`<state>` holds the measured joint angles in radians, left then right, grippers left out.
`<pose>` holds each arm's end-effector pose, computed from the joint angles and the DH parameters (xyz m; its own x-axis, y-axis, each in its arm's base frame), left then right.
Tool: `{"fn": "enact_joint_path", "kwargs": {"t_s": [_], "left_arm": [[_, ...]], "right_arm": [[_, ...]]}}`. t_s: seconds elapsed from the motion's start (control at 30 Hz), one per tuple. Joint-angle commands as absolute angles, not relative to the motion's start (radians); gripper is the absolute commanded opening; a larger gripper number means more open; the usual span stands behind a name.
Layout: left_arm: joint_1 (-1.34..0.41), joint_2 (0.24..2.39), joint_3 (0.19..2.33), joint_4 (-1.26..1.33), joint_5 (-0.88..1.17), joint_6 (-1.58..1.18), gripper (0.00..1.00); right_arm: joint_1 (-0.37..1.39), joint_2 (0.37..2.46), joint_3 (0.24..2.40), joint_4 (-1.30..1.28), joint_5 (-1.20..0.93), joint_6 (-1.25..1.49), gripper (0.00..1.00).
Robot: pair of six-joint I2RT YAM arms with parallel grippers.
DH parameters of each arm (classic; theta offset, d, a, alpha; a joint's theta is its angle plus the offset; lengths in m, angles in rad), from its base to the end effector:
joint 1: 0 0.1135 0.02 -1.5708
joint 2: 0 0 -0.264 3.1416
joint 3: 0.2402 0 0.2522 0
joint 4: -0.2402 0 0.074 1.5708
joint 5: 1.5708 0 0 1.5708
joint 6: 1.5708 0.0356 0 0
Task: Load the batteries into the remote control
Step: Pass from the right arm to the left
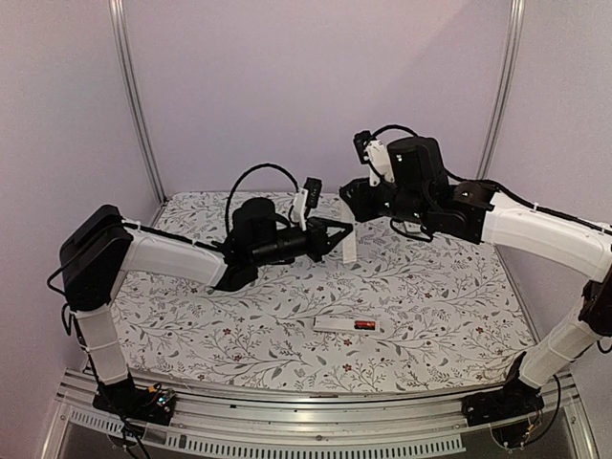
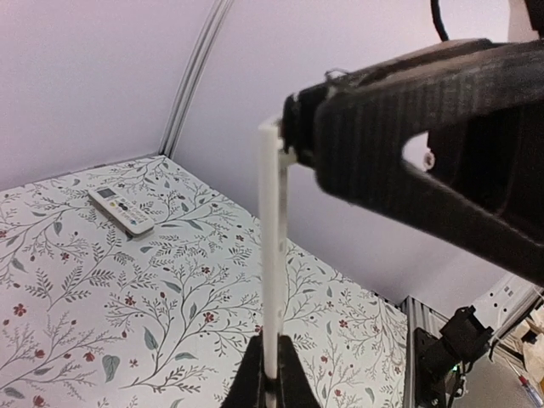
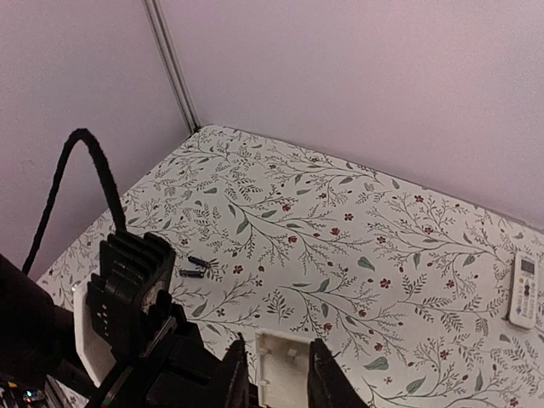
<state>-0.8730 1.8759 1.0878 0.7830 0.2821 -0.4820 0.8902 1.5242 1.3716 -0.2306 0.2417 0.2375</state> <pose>0.2641 -0.3303 0.2334 -0.4270 -0.1837 -0.8854 0.8091 0.3596 -0.4648 0.2329 0.2741 0.3587 -0.3733 -0.0981 -0.9225 -0.5423 0.8299 0.1312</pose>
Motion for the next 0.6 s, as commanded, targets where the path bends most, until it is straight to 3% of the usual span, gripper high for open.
{"fn": "enact_joint_path", "kwargs": {"t_s": [0.0,0.13,0.2,0.43,0.57], "left_arm": [[-0.858,1.818,1.034,0.816,0.339,-0.410,0.00],[-0.858,1.718,0.965,0.810,0.428,-0.283,0.00],[-0.860,1.667,0.941,0.803,0.495,-0.219,0.00],[-0.873,1.554,0.910,0.756,0.619,-0.134,0.00],[-0.873,1.544,0.917,0.731,0.619,-0.126,0.00]], "right_arm": [[0.887,1.429,1.317,-0.157,0.062,0.086,0.37],[0.782,1.289,1.254,-0.139,-0.392,-0.149,0.59],[0.714,1.240,1.231,-0.124,-0.608,-0.177,0.64],[0.703,1.271,1.223,-0.092,-0.775,-0.175,0.66],[0.711,1.318,1.220,-0.037,-0.869,-0.130,0.62]]}}
